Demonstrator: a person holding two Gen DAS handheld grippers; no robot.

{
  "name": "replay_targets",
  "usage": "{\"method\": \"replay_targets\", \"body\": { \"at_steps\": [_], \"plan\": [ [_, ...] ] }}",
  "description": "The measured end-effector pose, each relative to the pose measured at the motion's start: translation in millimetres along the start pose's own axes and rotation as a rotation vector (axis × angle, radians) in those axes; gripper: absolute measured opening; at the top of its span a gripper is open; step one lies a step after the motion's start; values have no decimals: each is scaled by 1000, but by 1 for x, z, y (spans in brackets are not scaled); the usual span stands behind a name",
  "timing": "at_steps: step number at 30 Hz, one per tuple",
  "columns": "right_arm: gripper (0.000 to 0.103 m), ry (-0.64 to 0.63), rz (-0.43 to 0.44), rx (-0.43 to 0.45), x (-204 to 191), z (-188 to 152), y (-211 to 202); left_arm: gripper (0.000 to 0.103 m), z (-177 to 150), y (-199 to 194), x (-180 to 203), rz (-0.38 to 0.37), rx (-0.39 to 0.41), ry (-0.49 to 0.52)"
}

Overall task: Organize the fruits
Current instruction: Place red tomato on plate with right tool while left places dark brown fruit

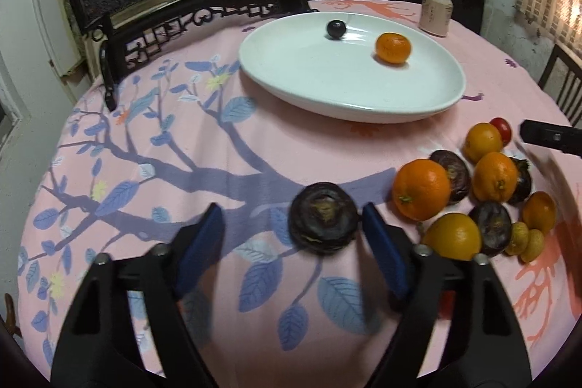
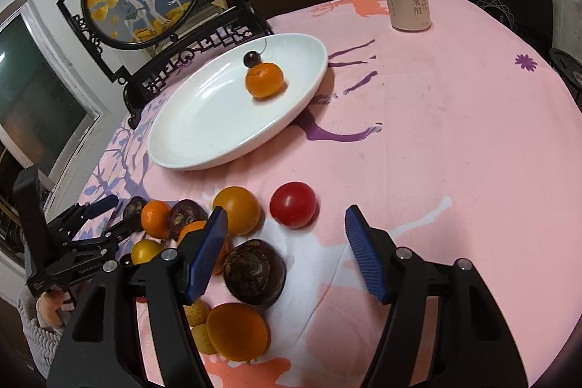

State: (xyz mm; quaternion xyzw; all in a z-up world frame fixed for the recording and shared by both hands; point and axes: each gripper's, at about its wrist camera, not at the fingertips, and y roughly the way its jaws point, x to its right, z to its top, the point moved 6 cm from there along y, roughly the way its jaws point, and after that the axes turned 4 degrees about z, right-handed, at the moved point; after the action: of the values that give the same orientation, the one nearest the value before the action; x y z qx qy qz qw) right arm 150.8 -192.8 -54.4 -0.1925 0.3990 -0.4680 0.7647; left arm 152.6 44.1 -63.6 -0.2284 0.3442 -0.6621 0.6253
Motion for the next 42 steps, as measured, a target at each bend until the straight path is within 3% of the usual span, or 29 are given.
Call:
{"method": "replay_targets", "body": {
  "at_steps": [3, 6, 8, 10, 11, 24, 30, 35, 42],
  "plan": [
    [66, 11, 0, -1, 2, 1, 5, 55, -1, 2, 8, -29, -8, 19],
    [57, 9, 12, -12, 0, 2, 13, 41, -2, 5, 16, -54, -20, 38],
    [50, 20, 41, -22, -1, 2, 20, 41, -2, 6, 17, -46, -16, 44],
    [33, 44, 65, -17, 1, 6, 20, 41, -2, 6, 16, -60, -18, 31],
    [30, 55, 60, -16, 4, 7, 20, 41, -1, 6, 14, -73, -20, 17],
    [31, 220, 203, -58, 20, 5, 30, 41, -1, 7, 12, -74, -24, 10],
    [31, 205, 169, 0, 20, 9, 13, 40, 4, -1, 4, -93, -3, -38],
    [31, 149, 141, 76, 6, 38, 1, 40, 41, -11, -4, -73, 56, -76],
    [33, 107, 165, 80, -27, 80, 36, 42, 91, 17, 16, -111, 59, -88]
  ]
}}
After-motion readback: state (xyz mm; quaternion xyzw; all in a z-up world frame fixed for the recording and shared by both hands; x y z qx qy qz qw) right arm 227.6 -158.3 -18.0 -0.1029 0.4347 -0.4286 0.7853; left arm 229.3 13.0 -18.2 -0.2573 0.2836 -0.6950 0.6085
